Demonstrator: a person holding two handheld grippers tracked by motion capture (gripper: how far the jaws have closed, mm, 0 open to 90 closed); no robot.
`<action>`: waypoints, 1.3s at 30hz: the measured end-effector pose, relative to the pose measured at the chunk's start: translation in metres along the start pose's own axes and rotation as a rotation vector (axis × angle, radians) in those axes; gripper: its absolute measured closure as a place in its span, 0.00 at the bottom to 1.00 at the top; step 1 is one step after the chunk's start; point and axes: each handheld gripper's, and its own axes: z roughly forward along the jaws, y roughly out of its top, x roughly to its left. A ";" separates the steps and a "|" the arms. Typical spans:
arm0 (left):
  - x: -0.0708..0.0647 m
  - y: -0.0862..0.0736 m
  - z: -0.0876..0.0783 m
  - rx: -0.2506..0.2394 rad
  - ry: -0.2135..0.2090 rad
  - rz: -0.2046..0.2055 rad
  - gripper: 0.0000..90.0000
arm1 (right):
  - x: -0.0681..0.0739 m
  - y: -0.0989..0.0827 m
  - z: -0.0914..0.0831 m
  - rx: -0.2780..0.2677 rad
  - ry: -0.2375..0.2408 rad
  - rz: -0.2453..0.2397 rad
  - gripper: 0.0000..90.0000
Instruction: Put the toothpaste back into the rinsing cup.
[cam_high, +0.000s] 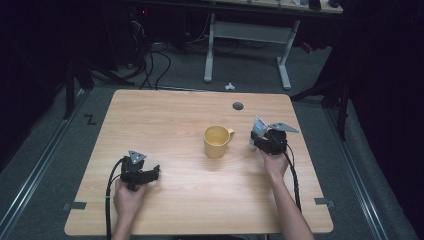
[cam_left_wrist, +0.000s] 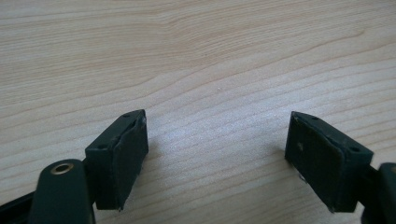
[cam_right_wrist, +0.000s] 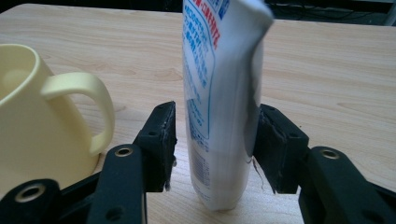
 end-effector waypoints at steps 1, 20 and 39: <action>0.000 0.000 0.000 0.000 0.000 0.000 0.24 | 0.000 0.000 0.001 0.002 -0.002 0.003 0.58; 0.000 0.000 0.000 0.001 0.000 0.001 0.24 | 0.001 -0.003 0.006 -0.002 -0.019 -0.055 0.70; 0.000 0.000 0.000 0.001 -0.001 0.001 0.24 | -0.001 0.000 0.000 -0.014 0.037 -0.054 0.74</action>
